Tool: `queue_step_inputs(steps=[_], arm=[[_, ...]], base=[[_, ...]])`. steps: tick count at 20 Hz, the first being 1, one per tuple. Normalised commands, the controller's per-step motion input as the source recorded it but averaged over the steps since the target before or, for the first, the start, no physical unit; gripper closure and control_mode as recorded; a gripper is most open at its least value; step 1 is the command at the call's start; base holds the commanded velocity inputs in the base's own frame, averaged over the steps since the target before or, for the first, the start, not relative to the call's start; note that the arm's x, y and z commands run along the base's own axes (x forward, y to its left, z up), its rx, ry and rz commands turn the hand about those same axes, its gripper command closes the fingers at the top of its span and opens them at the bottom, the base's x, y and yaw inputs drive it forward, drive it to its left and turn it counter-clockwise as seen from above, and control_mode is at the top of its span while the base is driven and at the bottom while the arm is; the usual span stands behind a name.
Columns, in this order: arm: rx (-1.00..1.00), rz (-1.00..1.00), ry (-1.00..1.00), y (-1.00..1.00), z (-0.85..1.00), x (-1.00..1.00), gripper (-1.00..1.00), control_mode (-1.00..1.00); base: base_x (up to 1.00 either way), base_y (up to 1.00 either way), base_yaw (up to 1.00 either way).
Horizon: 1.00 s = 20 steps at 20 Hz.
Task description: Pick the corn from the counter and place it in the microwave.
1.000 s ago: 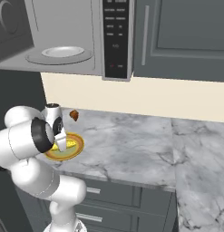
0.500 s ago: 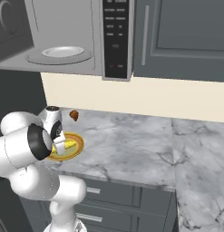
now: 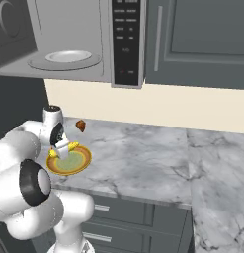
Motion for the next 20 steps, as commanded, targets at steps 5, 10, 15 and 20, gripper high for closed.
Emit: queue_step_inputs(steps=[5,10,15,20], arm=[[0.0,0.2,-0.21,0.07,1.0,-0.43,1.0,-1.0],[0.0,0.21,-0.3,0.01,1.0,-0.42,1.0,-1.0],[0.0,0.16,-0.32,-0.01,1.0,0.16,1.0,-1.0],[-0.05,0.13,-0.12,0.0,1.0,0.61,1.0,-1.0]], base=[[0.0,0.0,0.0],[0.0,0.0,0.0],[0.0,0.0,0.0],[0.0,0.0,0.0]])
